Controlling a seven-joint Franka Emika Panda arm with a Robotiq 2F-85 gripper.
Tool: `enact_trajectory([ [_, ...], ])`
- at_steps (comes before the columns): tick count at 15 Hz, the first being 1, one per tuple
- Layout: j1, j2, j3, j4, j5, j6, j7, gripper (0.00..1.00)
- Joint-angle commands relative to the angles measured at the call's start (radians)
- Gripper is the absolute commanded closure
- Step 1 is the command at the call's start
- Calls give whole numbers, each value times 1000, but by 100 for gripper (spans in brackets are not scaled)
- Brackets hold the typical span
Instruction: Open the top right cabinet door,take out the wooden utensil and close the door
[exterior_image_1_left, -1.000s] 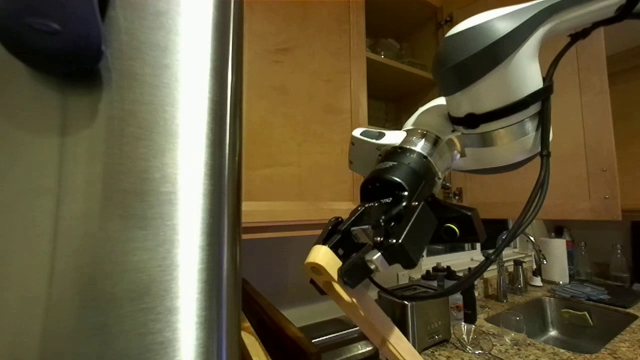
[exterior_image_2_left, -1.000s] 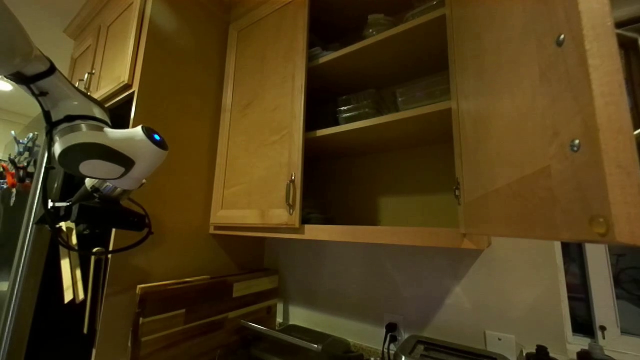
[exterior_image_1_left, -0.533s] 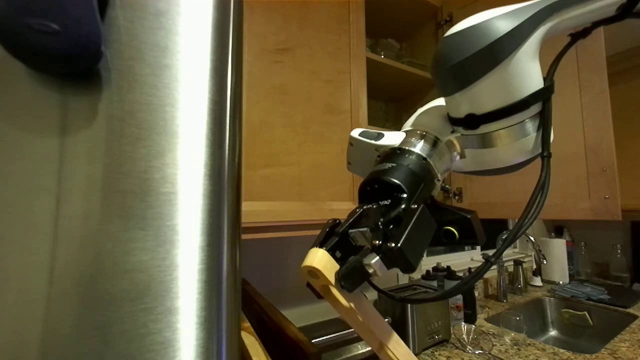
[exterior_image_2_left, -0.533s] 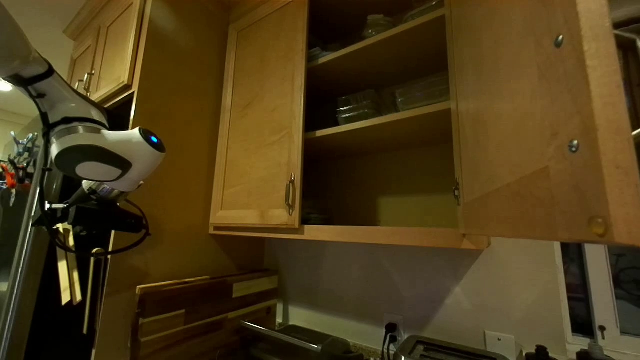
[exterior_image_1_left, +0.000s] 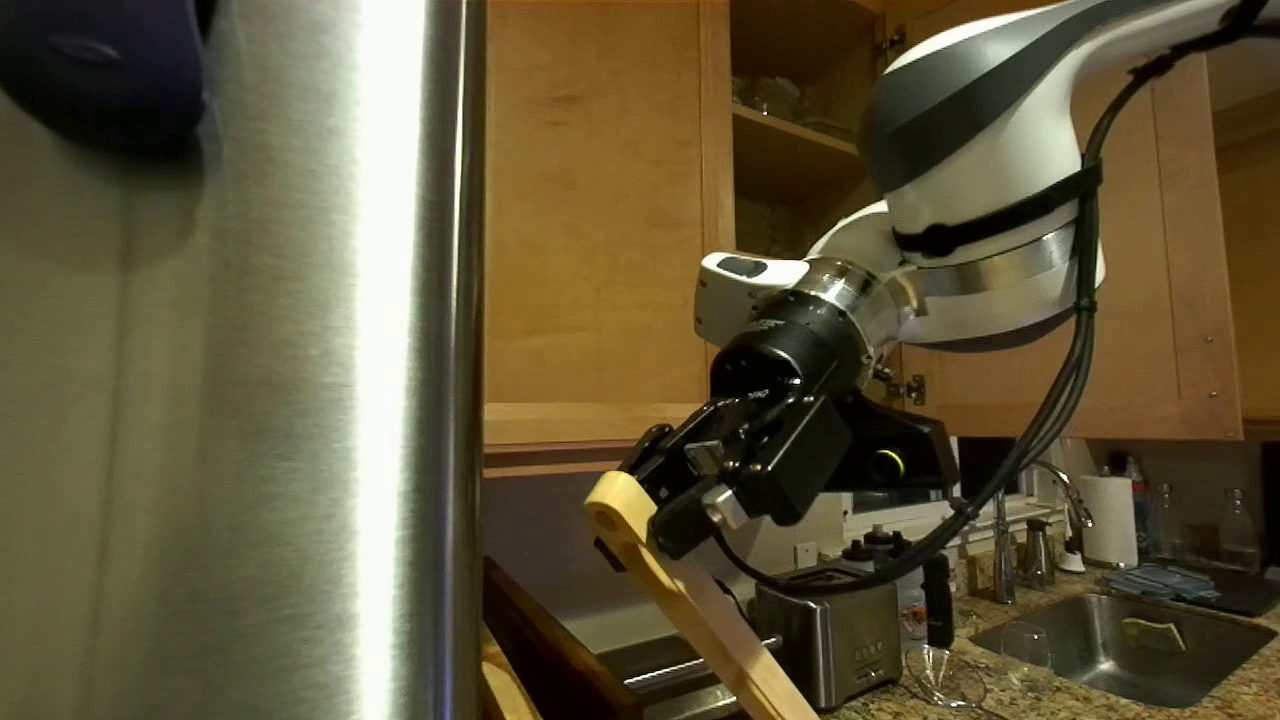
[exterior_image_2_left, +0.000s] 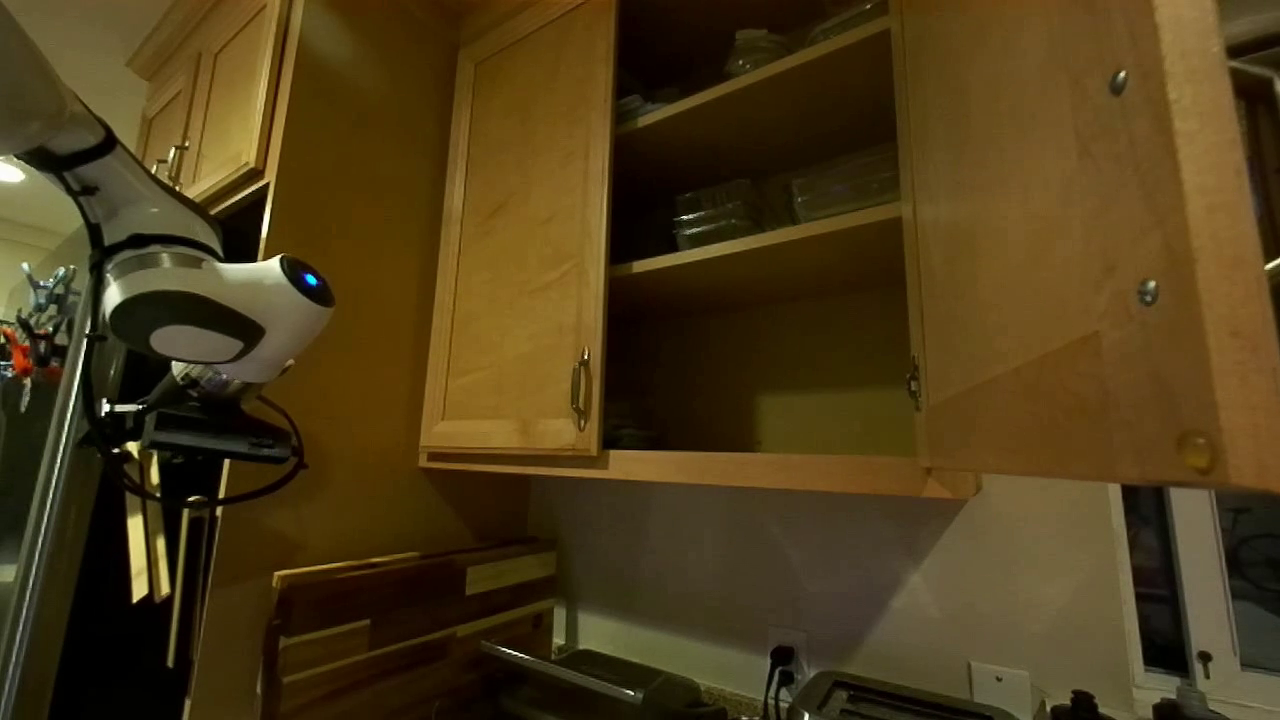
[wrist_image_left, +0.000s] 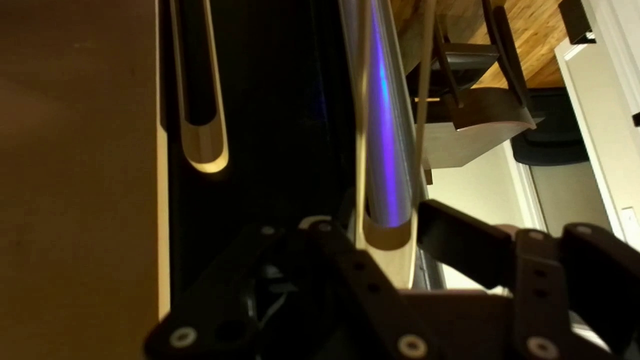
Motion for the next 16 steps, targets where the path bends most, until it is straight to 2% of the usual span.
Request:
enact_trajectory([
  [1,-1,2,1,7,98,32,-83,91],
  [9,-32,31,10,3,336,16,-293,91],
  [16,-59,73,39,0,574,15,-351,91],
])
